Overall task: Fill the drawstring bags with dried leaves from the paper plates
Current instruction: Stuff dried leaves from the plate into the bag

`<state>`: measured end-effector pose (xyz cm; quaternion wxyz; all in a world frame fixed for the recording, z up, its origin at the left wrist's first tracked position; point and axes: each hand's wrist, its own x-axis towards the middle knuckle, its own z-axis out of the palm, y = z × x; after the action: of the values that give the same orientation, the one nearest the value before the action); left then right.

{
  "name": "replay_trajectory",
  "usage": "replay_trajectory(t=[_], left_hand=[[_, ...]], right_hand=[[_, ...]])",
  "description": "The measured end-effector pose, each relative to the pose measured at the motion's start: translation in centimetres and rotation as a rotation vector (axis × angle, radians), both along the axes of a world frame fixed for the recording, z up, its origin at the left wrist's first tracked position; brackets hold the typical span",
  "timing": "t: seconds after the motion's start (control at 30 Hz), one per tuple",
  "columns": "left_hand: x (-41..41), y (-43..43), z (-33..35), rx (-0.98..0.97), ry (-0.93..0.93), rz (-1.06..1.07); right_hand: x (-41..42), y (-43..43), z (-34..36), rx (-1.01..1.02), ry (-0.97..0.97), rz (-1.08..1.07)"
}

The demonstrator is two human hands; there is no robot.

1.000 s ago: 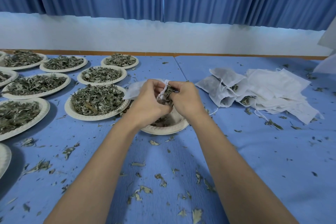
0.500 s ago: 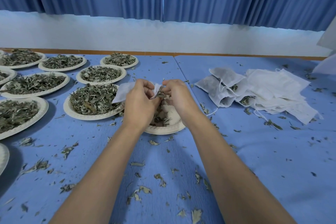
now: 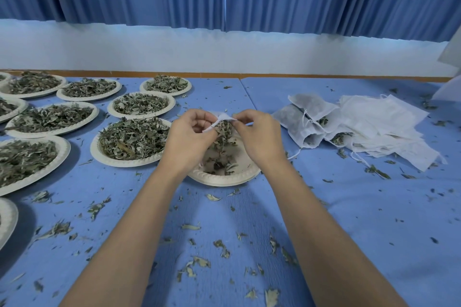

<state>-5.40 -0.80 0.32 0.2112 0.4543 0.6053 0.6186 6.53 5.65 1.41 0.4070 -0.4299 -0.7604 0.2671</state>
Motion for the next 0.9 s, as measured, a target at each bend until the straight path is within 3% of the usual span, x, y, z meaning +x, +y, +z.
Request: replay_trajectory(t=[0.1, 0.23, 0.4, 0.53, 0.7, 0.9], left_hand=[[0.2, 0.2, -0.1, -0.004, 0.042, 0.117], [0.8, 0.5, 0.0, -0.008, 0.234, 0.346], [0.3, 0.5, -0.6, -0.024, 0.226, 0.414], [0.4, 0.3, -0.4, 0.001, 0.234, 0.311], [-0.1, -0.3, 0.6, -0.05, 0.007, 0.02], [-1.2, -1.1, 1.3, -0.128, 0.155, -0.178]], right_hand=[[-0.2, -0.2, 0.1, 0.018, 0.001, 0.031], [-0.5, -1.0, 0.3, 0.026, -0.024, 0.164], [-0.4, -1.3, 0.6, -0.117, 0.036, 0.286], [-0.6, -1.2, 0.3, -0.21, 0.158, 0.206], [-0.5, -0.9, 0.4, -0.18, 0.232, 0.12], [-0.5, -0.6, 0.3, -0.255, 0.291, 0.094]])
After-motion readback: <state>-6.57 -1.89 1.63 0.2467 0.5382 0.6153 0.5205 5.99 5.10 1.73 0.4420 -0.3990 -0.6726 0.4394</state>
